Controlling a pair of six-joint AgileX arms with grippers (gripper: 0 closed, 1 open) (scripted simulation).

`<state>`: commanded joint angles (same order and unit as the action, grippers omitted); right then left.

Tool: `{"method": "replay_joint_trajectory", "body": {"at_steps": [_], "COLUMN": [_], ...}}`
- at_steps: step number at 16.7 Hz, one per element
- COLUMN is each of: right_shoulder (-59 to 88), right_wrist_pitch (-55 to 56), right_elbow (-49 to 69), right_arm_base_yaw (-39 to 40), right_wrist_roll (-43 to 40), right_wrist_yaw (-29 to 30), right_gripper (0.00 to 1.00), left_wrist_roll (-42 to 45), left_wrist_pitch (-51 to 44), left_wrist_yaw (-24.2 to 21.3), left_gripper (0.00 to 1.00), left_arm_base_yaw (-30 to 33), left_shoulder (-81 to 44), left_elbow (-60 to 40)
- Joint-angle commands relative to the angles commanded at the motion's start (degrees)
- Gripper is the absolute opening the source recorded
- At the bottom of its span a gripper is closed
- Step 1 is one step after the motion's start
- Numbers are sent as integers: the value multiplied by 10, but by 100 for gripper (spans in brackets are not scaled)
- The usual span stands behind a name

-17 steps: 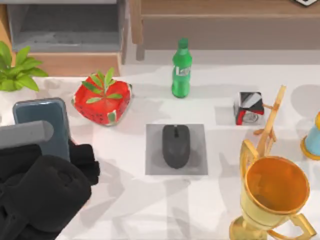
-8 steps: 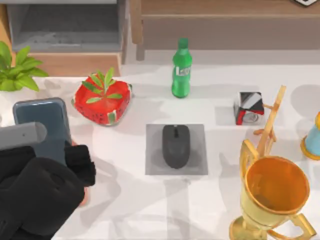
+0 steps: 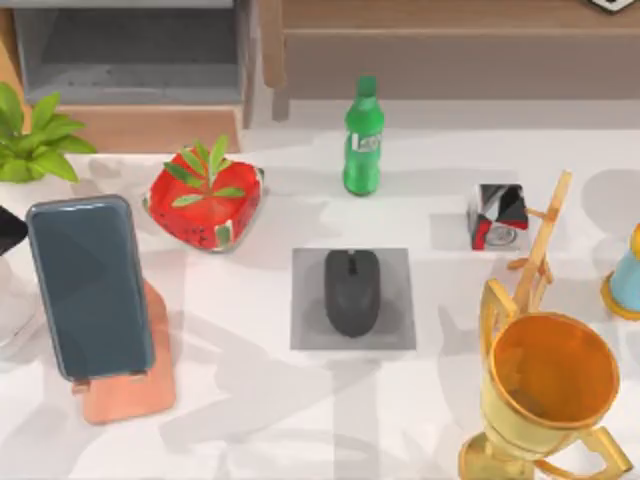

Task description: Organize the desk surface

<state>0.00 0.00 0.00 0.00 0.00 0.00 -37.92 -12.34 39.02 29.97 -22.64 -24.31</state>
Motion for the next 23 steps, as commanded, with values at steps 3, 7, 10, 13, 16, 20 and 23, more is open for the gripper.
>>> {"method": "replay_joint_trajectory", "body": {"at_steps": [3, 7, 10, 13, 16, 20, 23], "right_shoulder": [0, 0, 0, 0, 0, 17, 88], "right_wrist_pitch": [0, 0, 0, 0, 0, 14, 71], "right_elbow": [0, 0, 0, 0, 0, 3, 13], "right_arm_base_yaw": [0, 0, 0, 0, 0, -8, -36], "right_wrist_roll": [0, 0, 0, 0, 0, 0, -2], "right_wrist_yaw": [0, 0, 0, 0, 0, -4, -20], "right_gripper": [100, 100, 100, 100, 100, 100, 100], "left_wrist_roll": [81, 252, 342, 378, 379, 379, 379], "left_wrist_pitch": [35, 76, 102, 123, 123, 123, 123], "left_wrist_yaw": [-87, -258, -351, -389, -390, -390, -390], "left_gripper": [100, 100, 100, 100, 100, 100, 100], "left_arm_base_yaw": [-71, -189, -264, -299, -300, -300, -300], "left_shoulder": [69, 137, 192, 226, 226, 226, 226], "left_elbow": [45, 143, 212, 242, 243, 243, 243]}}
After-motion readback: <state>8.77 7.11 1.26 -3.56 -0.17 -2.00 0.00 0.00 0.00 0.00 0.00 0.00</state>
